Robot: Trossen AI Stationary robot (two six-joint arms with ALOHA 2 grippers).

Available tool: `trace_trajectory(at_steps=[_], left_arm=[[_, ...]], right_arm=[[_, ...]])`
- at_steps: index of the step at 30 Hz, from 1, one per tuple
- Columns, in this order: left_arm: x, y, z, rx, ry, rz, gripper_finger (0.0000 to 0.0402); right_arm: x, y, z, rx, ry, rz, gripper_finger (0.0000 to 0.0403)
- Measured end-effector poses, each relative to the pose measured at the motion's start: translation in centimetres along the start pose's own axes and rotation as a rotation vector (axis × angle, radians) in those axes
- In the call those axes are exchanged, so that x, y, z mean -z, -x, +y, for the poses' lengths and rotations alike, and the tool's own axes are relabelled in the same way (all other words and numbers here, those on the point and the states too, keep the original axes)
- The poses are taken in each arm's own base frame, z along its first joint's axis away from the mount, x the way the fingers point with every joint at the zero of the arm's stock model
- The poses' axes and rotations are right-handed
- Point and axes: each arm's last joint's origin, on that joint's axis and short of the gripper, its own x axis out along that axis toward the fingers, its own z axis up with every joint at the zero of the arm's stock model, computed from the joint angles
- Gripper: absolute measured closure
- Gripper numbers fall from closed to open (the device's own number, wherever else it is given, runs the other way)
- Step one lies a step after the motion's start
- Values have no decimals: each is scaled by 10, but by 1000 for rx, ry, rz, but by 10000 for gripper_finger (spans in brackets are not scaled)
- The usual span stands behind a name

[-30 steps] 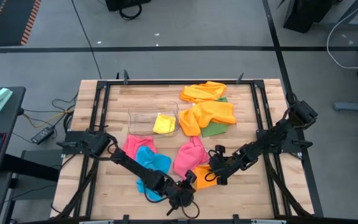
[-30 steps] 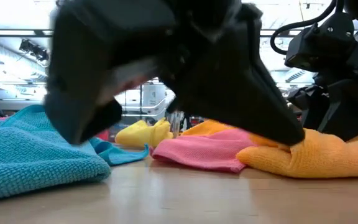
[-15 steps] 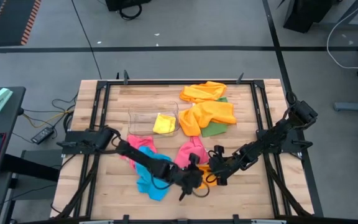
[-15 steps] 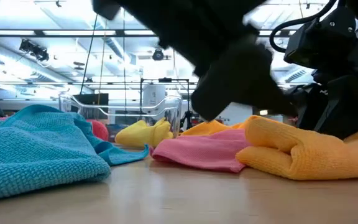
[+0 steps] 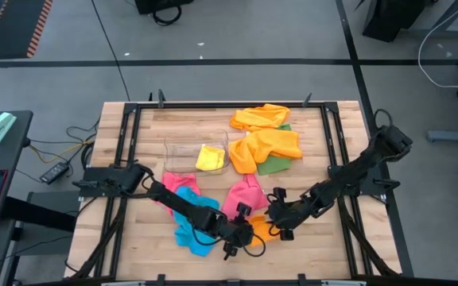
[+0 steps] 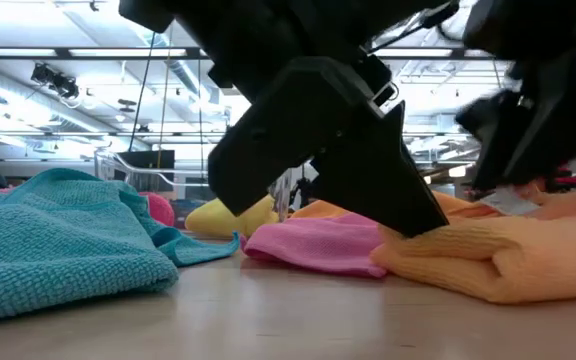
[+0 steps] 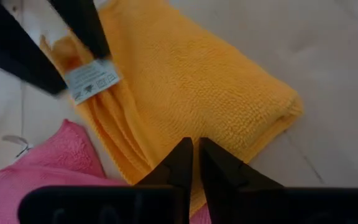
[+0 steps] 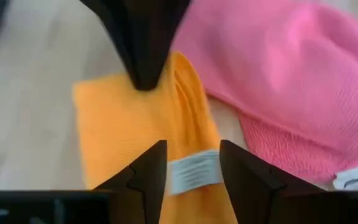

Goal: Fold microfiber towels
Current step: Fold the bottom orange microfiber cloth, then put the bottom folded orange microfiber cloth into the transparent bin

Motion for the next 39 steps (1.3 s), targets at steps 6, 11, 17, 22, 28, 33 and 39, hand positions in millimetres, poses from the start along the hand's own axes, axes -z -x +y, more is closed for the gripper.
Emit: trace_trajectory(at_steps=[6,11,17,22,28,33,39], left_arm=[[2,0,0,-2,17,14,364],[2,0,0,-2,17,16,364],[2,1,-3,2,1,19,360],[6,1,-4,9,9,61,348],[8,2,-4,10,29,83,342],[11,0,0,7,50,116,348],[13,0,2,5,58,136,350]], right_arm=[[-7,21,20,-92,65,-127,246],[5,3,29,-46,129,-107,244],[14,-18,34,-42,169,-92,204],[15,-24,39,-57,197,-116,150],[19,-21,45,-21,285,-133,104],[24,-21,50,9,425,-141,97],[33,-32,53,35,561,-121,97]])
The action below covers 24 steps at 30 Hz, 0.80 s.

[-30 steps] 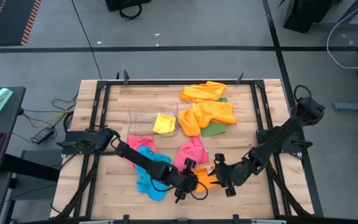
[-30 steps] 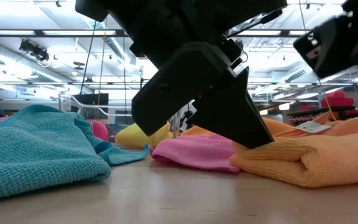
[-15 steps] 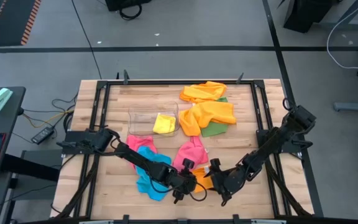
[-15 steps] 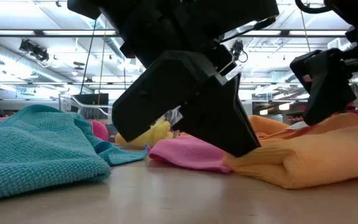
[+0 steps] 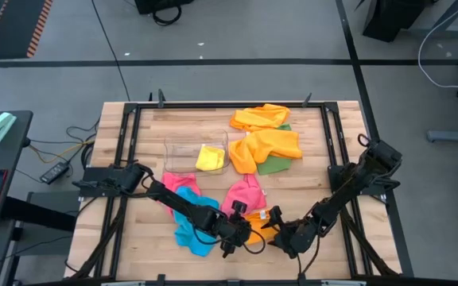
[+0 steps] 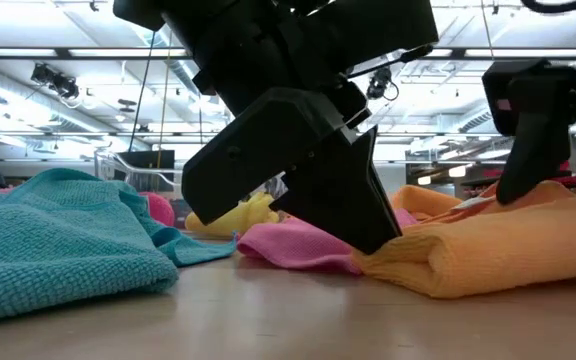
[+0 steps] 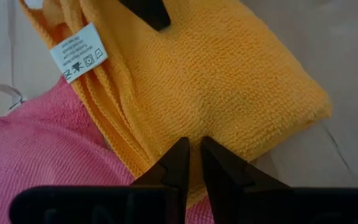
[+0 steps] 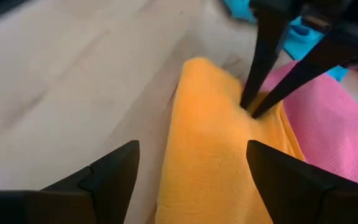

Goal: Fold microfiber towels
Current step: Put the bottom folded orange microfiber cloth into the transparent bin

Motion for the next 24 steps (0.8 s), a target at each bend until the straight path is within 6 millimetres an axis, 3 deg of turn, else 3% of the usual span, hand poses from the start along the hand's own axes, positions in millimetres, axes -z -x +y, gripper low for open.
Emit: trace_trajectory(at_steps=[8,24], left_arm=[[4,-1,6,-19,43,43,349],[4,-2,5,-21,36,36,353]], right_arm=[[2,-16,7,90,214,50,97],[5,-16,-4,323,475,261,97]])
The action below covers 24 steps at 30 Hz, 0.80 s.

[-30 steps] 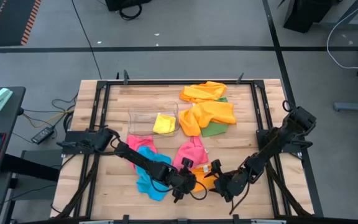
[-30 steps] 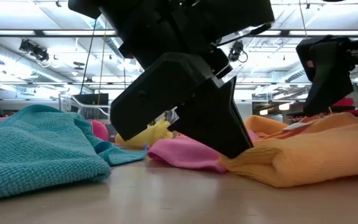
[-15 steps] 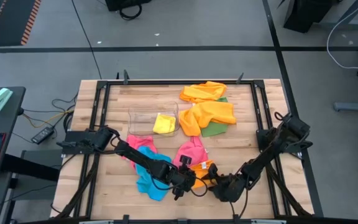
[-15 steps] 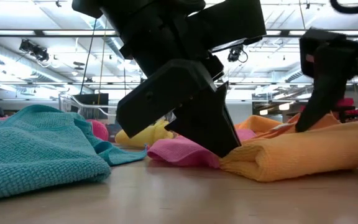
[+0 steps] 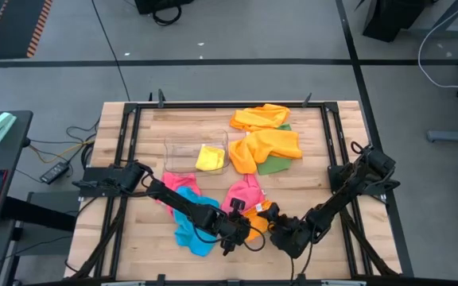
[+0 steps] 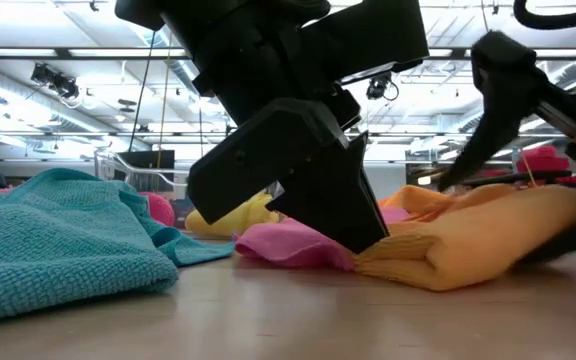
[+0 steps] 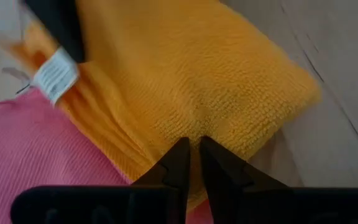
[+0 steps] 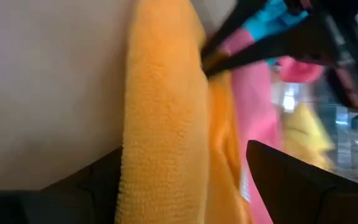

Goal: Fold microfiber towels
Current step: Put the bottom folded orange microfiber cloth into the transparent bin

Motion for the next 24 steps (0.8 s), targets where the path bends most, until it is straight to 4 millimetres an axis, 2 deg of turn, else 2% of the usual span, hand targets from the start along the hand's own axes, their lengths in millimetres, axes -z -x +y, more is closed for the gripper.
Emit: trace_trajectory(at_steps=[4,7,12,19,24], left_arm=[[0,0,0,0,0,0,351],[0,0,0,0,0,0,353],[0,0,0,1,0,-2,355],[0,-1,0,2,1,-4,355],[0,-1,0,1,-1,-6,354]], right_arm=[[-8,4,-3,63,76,2,105],[-12,4,-3,9,61,-34,113],[-9,-2,1,-91,14,-50,122],[-4,-15,-2,-76,14,-2,123],[0,-12,-10,-31,55,26,124]])
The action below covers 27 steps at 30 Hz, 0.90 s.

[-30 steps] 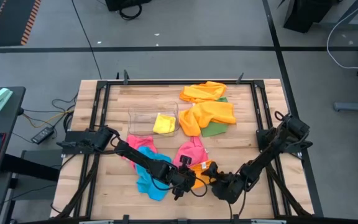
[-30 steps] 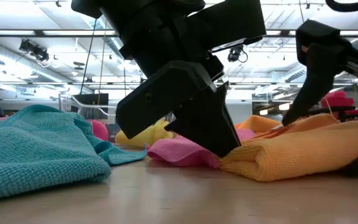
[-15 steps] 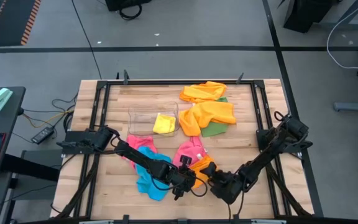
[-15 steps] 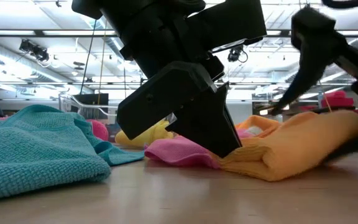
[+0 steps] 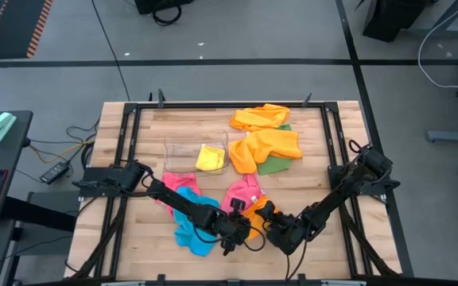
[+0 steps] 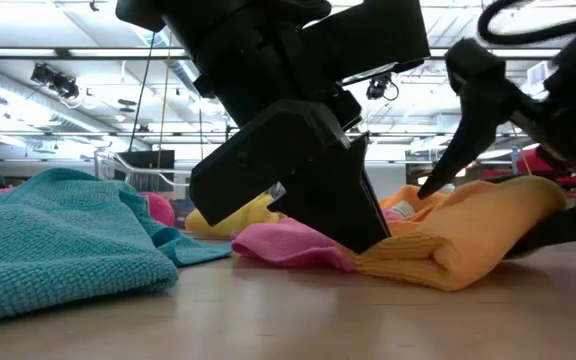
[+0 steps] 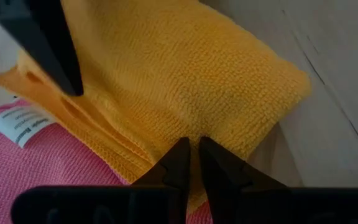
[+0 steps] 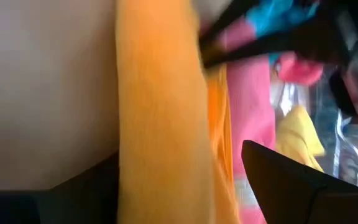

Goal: Fold microfiber towels
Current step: Put the bottom folded orange microfiber cloth into the transparent bin

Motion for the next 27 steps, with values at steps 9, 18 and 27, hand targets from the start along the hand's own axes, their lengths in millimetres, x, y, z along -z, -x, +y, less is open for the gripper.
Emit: trace_trajectory(at_steps=[9,18,27], left_arm=[[-1,0,0,0,4,-9,351],[-2,4,-8,-24,-89,-25,353],[-13,38,-26,-201,-182,-85,332]], right_arm=[[-1,-2,-1,-36,-23,-22,198],[-2,-1,-1,-41,-116,-28,291],[-1,4,-5,-45,-244,-23,356]])
